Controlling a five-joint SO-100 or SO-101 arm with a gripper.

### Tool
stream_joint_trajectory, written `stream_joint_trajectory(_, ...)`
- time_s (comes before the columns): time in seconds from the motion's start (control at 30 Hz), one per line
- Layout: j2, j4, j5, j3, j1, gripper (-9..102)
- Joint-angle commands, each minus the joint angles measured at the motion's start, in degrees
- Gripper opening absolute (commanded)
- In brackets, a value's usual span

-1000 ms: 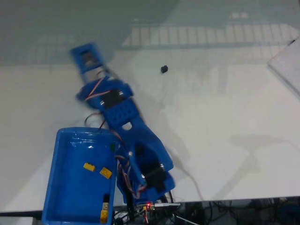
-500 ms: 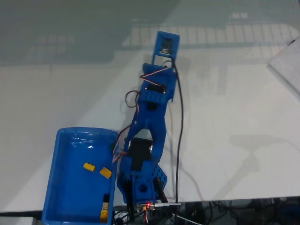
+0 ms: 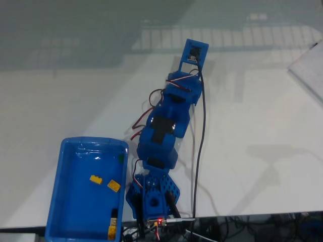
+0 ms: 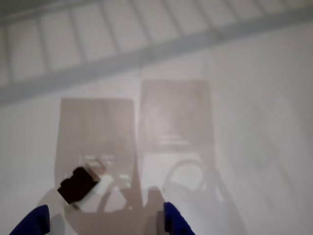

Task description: Pick up all the lego then put into the bin

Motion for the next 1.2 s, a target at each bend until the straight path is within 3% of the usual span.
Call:
stream_joint_trajectory(0.0,-1.1,-1.0,0.6,-4.9,-2.1,32)
stream_joint_trajectory(0.73,-10.4,-1.0,-1.1,-10.2,-6.1,31)
stream_joint_trajectory(1.17,-10.9,-1.0,-1.9,-10.2,-5.9,9)
